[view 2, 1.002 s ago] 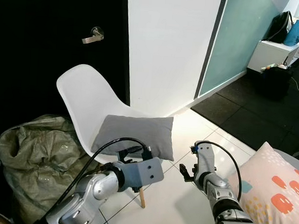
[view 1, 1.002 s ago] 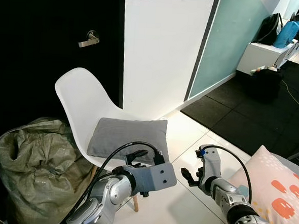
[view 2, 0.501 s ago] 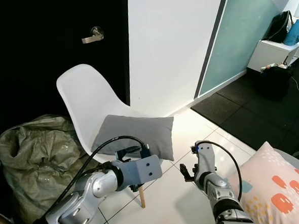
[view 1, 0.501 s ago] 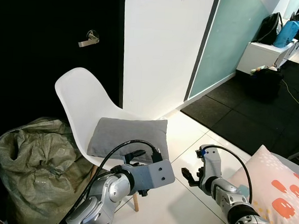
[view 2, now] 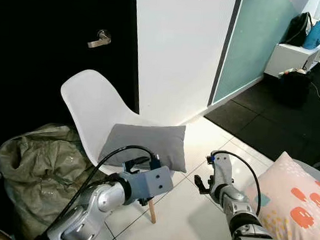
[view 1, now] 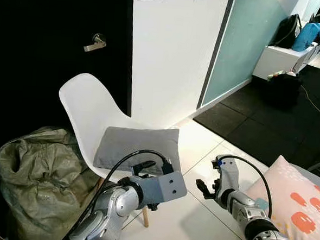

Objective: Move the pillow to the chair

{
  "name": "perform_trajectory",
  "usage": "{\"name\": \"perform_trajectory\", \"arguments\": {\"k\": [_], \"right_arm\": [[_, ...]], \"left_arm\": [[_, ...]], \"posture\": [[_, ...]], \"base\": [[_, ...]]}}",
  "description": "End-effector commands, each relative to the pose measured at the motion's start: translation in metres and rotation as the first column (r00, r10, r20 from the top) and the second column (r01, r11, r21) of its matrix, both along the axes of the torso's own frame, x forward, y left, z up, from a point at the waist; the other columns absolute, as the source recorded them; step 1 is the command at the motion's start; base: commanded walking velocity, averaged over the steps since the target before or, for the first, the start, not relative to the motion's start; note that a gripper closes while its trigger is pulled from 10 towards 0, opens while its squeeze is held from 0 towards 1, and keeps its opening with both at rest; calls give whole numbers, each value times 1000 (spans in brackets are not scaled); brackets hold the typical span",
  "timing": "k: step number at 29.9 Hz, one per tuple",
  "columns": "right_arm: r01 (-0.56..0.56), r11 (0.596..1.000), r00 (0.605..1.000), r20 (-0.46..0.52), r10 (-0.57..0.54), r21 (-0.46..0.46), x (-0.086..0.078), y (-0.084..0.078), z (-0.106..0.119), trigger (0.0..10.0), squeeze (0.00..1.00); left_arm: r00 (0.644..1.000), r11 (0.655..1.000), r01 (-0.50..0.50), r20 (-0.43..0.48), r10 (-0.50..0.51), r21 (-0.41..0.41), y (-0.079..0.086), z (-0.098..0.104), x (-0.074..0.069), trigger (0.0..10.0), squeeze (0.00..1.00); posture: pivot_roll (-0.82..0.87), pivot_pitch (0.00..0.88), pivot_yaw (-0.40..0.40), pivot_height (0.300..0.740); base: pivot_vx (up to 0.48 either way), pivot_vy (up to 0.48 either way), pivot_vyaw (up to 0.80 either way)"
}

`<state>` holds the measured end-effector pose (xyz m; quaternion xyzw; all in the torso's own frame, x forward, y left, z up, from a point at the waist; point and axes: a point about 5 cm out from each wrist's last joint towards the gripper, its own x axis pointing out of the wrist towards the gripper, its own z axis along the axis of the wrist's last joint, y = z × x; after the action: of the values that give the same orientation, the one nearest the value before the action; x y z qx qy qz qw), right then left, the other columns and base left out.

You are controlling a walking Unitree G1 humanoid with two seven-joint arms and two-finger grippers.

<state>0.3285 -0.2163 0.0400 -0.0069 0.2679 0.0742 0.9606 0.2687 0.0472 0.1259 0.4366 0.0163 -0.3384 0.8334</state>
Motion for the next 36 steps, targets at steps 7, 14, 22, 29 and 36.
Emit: {"name": "perform_trajectory", "arguments": {"k": [7, 14, 22, 29, 36], "right_arm": [[35, 999, 999, -11, -34, 10, -5, -10, -3, 10000, 0], [57, 998, 998, 2, -57, 27, -1, -12, 2, 10000, 0], [62, 997, 998, 16, -63, 48, 2, -11, 6, 10000, 0], [82, 993, 996, 22, -84, 89, 1, -14, 6, 10000, 0], [70, 991, 997, 33, -74, 117, 4, -9, 9, 10000, 0]], "left_arm": [[1000, 1000, 2, -16, -2, 1, 3, -2, -2, 10000, 0], [1000, 1000, 0, -19, 0, 0, 4, -1, -2, 10000, 0], [1000, 1000, 1, -12, -1, 7, 8, -1, 0, 10000, 0], [1000, 1000, 1, -13, 0, 9, 9, -1, 1, 10000, 0], [1000, 1000, 4, -10, -4, 12, 9, 0, 2, 10000, 0]], "posture": [[-122, 24, -25, 734], [-119, 28, -21, 734], [-133, 29, -12, 734], [-121, 30, -8, 734], [-119, 30, -19, 734]], "base": [[0, 0, 0], [0, 0, 0], [0, 0, 0], [0, 0, 0], [0, 0, 0]]}}
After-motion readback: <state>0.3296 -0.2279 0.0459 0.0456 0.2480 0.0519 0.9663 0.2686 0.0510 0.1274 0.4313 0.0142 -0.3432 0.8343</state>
